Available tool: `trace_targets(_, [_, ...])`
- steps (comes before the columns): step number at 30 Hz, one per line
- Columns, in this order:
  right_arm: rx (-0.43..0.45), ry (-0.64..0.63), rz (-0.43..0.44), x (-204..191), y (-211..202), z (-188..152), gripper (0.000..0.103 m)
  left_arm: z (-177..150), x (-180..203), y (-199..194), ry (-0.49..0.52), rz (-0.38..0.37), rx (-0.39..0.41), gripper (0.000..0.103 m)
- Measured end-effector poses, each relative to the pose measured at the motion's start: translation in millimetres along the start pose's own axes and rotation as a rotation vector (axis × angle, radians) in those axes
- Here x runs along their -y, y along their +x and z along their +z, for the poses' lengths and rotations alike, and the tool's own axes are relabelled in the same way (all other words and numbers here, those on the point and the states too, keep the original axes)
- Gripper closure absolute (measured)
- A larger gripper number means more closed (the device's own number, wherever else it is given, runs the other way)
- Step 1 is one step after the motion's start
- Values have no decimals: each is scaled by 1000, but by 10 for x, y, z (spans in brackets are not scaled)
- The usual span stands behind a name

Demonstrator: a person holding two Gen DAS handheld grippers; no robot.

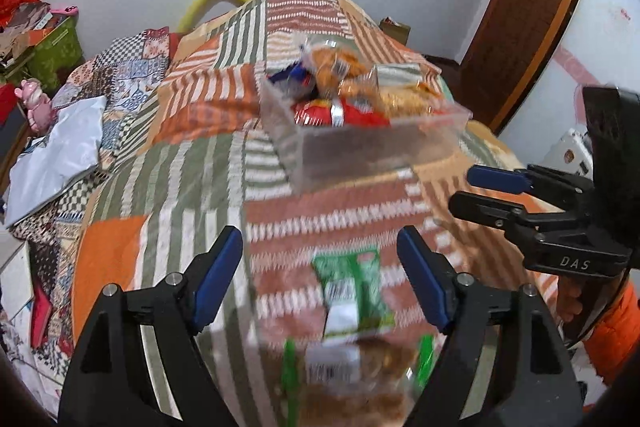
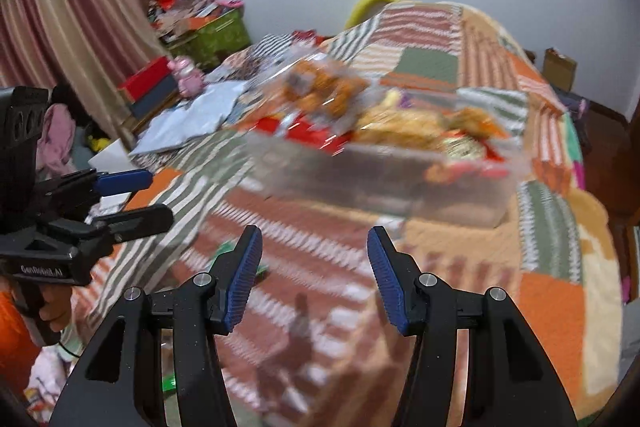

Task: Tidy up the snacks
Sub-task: 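Grasp the green pea bag with the right tool while the left grasps the cookie bag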

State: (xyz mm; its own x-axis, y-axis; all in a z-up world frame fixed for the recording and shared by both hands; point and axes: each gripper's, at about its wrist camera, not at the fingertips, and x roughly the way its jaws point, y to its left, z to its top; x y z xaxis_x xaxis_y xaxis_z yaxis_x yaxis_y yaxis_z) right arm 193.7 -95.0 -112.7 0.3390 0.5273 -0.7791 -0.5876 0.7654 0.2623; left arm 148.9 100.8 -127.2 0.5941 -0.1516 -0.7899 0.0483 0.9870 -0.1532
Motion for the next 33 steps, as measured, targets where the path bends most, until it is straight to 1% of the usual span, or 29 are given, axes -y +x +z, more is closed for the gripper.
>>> trace_targets(5, [-52,-41,43,-284,210,-88,52,-311,-127,-72,-12,21,-33,23])
trace_targets(9, [-110,-48,69,-419,423,-131,52,-466,-290,-95,-47,32,-50,23])
trace_targets(13, [-171,-66,70,-527,616,-191,52,-567,-440,-102,-82,36,-55,23])
trace_targets(18, [-231,-82,73,-609,783,-261,52,-624,-528,-90,-110,29,-55,23])
trace_targets(24, [-230,-93,83,-653,813,-249,51,-676,-502,-63,-116,20,-72,23])
trace_targets(26, [-220,-101,87,-659,809,-246,63,-687,-471,-58,-115,16,-78,23])
trace_targets(28, [-209,-109,89,-679,805,-245,68,-694,-411,-60,-108,13,-84,23])
trace_targets(33, [-155,-107,84,-635,656,-244,75,-724,-221,-59,-71,13,-122,22])
